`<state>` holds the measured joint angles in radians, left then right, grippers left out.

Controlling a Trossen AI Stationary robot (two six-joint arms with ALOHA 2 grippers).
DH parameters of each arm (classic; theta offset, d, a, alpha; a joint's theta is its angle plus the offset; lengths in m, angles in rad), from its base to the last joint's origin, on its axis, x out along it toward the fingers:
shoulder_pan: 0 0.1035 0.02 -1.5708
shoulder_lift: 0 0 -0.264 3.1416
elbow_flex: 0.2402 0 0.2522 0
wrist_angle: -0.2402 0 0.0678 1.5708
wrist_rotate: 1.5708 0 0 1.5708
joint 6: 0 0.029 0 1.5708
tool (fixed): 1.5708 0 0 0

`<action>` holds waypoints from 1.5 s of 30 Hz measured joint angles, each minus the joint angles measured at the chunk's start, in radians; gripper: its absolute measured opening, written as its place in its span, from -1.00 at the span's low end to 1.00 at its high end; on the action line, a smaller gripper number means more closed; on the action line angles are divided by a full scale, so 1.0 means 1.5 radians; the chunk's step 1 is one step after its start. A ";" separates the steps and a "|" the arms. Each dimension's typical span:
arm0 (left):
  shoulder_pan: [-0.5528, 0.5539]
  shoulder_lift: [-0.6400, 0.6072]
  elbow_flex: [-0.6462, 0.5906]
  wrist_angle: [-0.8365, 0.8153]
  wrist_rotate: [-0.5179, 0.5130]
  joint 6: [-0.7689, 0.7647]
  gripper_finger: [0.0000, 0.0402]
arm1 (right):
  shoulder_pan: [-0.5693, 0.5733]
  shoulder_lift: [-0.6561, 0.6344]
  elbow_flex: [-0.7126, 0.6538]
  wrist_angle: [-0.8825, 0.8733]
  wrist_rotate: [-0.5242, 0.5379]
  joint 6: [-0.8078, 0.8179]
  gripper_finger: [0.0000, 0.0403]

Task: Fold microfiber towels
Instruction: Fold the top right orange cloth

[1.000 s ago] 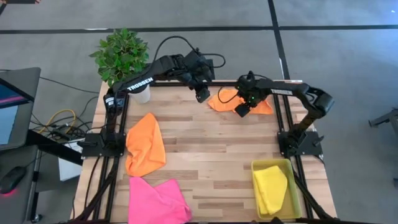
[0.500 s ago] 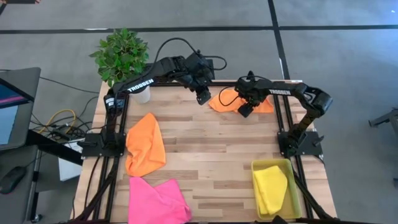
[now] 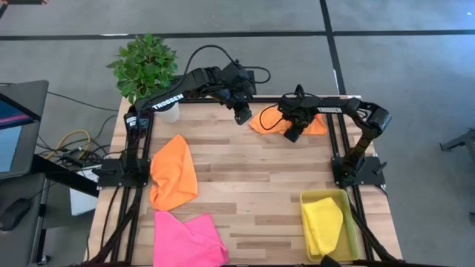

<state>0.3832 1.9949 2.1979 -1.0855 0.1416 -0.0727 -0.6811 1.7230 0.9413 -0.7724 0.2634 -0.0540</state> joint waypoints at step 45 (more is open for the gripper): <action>-0.004 0.085 -0.341 0.430 0.003 0.110 -0.30 | 0.050 -0.354 0.168 -0.220 -0.076 0.002 -0.99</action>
<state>0.3770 2.1231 1.6869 -0.4404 0.1463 0.0921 -0.6067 1.1923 1.1934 -1.1025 0.1501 -0.0509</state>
